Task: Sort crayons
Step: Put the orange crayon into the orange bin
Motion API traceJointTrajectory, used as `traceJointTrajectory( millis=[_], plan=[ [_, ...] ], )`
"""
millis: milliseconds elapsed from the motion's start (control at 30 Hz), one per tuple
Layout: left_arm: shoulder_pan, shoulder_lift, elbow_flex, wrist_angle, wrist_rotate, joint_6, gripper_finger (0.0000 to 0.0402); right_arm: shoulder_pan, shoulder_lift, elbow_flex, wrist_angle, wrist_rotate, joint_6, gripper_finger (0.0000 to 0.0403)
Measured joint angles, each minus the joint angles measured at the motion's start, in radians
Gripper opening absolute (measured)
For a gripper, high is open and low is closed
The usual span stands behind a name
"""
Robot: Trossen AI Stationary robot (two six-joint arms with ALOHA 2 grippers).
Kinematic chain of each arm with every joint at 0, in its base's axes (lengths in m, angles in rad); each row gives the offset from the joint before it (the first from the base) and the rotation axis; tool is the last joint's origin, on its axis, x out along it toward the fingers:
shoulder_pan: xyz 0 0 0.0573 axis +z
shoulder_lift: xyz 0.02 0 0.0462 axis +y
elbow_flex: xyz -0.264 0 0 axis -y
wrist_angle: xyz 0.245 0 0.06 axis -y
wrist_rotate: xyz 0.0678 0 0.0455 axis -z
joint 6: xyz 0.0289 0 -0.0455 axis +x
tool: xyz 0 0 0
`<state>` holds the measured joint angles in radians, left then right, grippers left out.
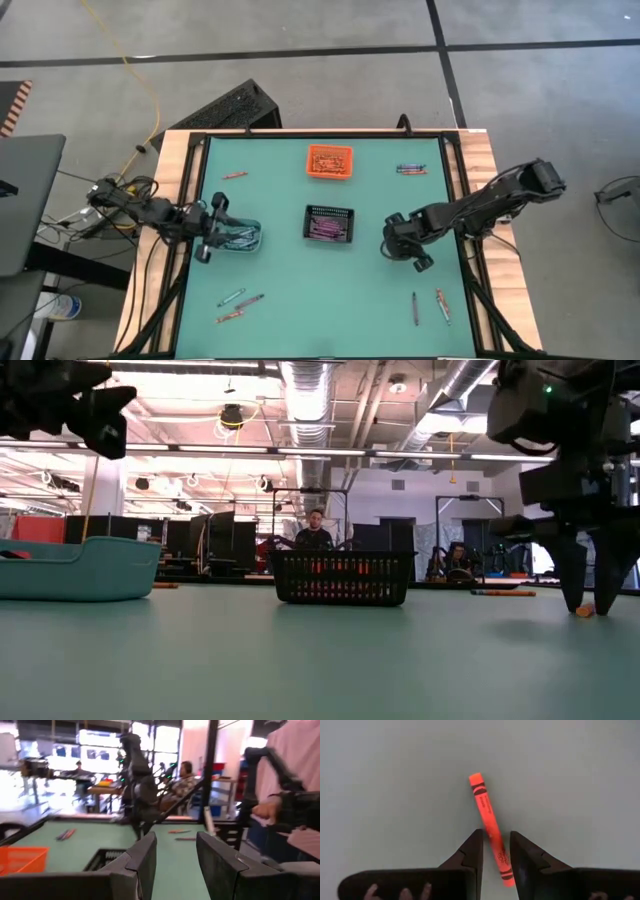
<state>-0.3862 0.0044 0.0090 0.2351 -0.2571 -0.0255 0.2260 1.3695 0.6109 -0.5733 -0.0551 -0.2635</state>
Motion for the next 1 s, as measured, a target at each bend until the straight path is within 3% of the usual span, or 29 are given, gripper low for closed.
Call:
traceJointTrajectory(
  millis=[67, 300, 600, 833, 1000],
  plan=[
    [0.000, 0.000, -0.001, 0.006, 0.007, 0.005, 0.0127, 0.000, 0.024, 0.005, 0.002, 0.000, -0.007, 0.0091],
    [0.000, 0.000, -0.001, -0.091, -0.119, 0.010, 0.0127, 0.000, 0.066, 0.006, -0.003, 0.008, -0.037, 0.0082],
    [0.000, 0.002, -0.002, -0.156, -0.121, 0.009, 0.0127, 0.000, 0.027, 0.002, 0.004, 0.017, 0.004, 0.0010],
    [0.000, 0.002, -0.002, -0.156, -0.110, 0.000, 0.0127, -0.017, -0.061, 0.036, -0.015, 0.052, 0.030, 0.0006],
    [0.000, 0.002, -0.002, -0.156, -0.110, 0.057, 0.0127, -0.102, -0.091, 0.126, -0.027, 0.108, -0.020, 0.0003]
  ],
)
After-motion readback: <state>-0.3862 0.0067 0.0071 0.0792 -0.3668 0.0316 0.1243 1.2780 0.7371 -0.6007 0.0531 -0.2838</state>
